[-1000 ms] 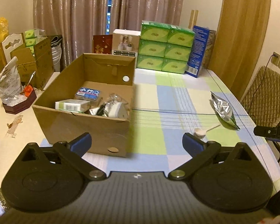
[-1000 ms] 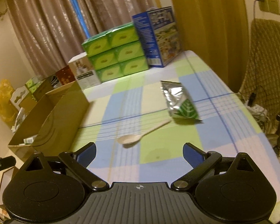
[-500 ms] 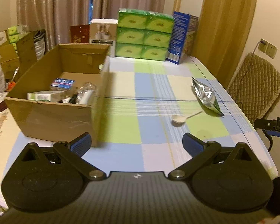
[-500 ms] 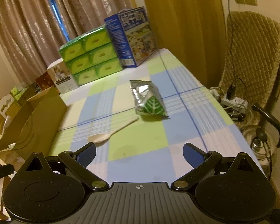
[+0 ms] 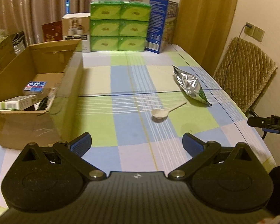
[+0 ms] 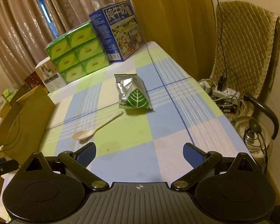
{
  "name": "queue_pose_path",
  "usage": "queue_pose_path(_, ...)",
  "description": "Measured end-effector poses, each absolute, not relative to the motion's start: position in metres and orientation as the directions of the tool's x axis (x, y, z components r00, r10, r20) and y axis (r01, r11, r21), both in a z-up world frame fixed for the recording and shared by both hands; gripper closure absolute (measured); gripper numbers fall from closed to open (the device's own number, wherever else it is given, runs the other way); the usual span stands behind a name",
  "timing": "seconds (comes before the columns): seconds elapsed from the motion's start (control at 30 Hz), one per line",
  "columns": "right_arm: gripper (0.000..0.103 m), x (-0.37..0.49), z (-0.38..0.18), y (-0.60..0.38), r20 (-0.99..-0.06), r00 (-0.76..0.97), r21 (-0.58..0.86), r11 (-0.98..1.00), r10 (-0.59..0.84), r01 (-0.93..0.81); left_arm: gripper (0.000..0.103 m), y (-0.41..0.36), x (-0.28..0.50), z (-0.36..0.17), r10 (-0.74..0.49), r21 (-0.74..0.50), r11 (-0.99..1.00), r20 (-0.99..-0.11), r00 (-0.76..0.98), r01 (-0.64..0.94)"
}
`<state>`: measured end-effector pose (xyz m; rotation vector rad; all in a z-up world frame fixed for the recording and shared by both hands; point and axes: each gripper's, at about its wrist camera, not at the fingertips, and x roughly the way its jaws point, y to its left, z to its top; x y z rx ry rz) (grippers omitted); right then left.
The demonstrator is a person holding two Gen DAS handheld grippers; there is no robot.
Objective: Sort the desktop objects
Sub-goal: 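Return both tools to the table toward the spoon and snack bag, then grasp the white spoon with left tool while right tool approaches the snack bag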
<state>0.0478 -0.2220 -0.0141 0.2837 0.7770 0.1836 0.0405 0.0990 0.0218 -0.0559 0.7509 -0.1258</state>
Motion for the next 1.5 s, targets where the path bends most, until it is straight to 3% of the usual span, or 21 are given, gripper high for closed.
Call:
queue_pose_path(0.9,0.006,0.080,-0.037,-0.220,-0.704,0.671,0.234,0.968,0.232,-0.088,0.001,0.063,0.097,-0.008,-0.261,-0.078,0.954,-0.697,0.668,0.291)
queue_pose_path(1.2,0.006,0.104,-0.060,-0.202,-0.714,0.658,0.158,0.971,0.238,-0.179,0.003,0.048,0.137,-0.033,-0.275,0.007,0.916,-0.716,0.641,0.401)
queue_pose_path(1.3,0.006,0.115,-0.068,-0.201,-0.720,0.653,0.152,0.972,0.234,-0.181,0.006,0.045,0.152,-0.043,-0.276,0.036,0.901,-0.722,0.634,0.433)
queue_pose_path(1.5,0.006,0.135,-0.078,-0.197,-0.722,0.652,0.136,0.972,0.229,-0.191,0.024,0.036,0.181,-0.063,-0.288,0.069,0.865,-0.744,0.603,0.497)
